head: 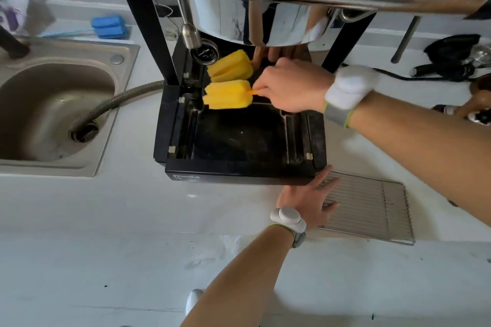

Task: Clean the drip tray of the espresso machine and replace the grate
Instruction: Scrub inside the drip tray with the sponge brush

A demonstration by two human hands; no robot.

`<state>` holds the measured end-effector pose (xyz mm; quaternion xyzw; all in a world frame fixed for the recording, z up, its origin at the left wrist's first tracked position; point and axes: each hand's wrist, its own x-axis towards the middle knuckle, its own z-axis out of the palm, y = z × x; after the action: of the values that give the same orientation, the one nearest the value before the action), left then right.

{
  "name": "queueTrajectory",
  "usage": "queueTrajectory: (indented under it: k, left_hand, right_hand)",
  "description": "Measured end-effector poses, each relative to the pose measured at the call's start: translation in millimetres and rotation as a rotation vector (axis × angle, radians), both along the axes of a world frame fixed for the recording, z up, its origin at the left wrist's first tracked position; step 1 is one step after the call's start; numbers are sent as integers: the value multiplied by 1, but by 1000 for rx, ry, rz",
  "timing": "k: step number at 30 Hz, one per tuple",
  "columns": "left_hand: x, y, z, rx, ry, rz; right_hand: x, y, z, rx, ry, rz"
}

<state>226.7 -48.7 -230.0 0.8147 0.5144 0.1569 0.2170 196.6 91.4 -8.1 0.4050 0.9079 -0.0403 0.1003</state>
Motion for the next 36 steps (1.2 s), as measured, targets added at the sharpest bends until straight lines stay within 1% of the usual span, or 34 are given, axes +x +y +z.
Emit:
queueTrajectory:
  k: [3, 5, 6, 8, 9, 10, 11, 14, 17, 19, 20, 22, 23, 24, 25, 28, 29, 30, 32, 34, 36]
  left_hand:
    - [0, 0, -1, 2, -9, 3]
    - [0, 0, -1, 1, -10, 6]
    - [-1, -1, -1, 8, -8, 14]
    - [1, -1, 0, 49, 6, 24]
    - [0, -1, 0, 59, 15, 25]
    - [0, -1, 0, 48, 19, 20]
    - [0, 0, 1, 25, 20, 12]
    - [-1, 0, 3, -23, 8, -1]
    - [-2, 1, 4, -28, 15, -9]
    - [-2, 1, 4, -22, 29, -11]
    - [-2, 1, 4, -18, 34, -12]
    - [-1, 0, 4, -9, 41, -8]
    - [-2, 0, 4, -7, 44, -7]
    - [-2, 0, 4, -10, 44, -10]
    - [-2, 0, 4, -20, 43, -15]
    - [-3, 1, 5, -59, 32, -31]
    - [-3, 1, 6, -62, 34, -34]
    - [-3, 1, 6, -58, 37, -35]
    - [-3, 1, 5, -41, 45, -33]
    - [-2, 1, 3, -39, 43, -31]
    - [-2, 1, 3, -46, 30, -25]
  right_hand:
    - [1, 6, -28, -249, 27, 5]
    - [14, 10, -32, -369, -17, 58]
    - [21, 15, -30, -440, -82, 87]
    - [35, 24, -16, -577, -274, 138]
    - [38, 31, -8, -593, -337, 162]
    - [41, 37, -1, -580, -357, 172]
    - [41, 41, 5, -553, -328, 158]
    - [25, 41, 3, -449, -92, 83]
    - [8, 22, -22, -290, 18, 75]
    - [14, 14, -30, -326, -15, 63]
    - [21, 13, -27, -368, -75, 68]
    - [38, 14, -11, -453, -254, 95]
    - [45, 16, -3, -475, -331, 108]
    - [51, 17, 5, -471, -363, 116]
    - [54, 19, 11, -437, -335, 104]
    - [49, 22, 8, -207, -105, 32]
    - [45, 19, 3, -150, -64, -5]
    - [41, 14, -2, -120, -70, -36]
    - [42, 4, -12, -170, -142, -45]
    - [52, -1, -6, -258, -272, -20]
    - [59, -1, 9, -305, -413, 42]
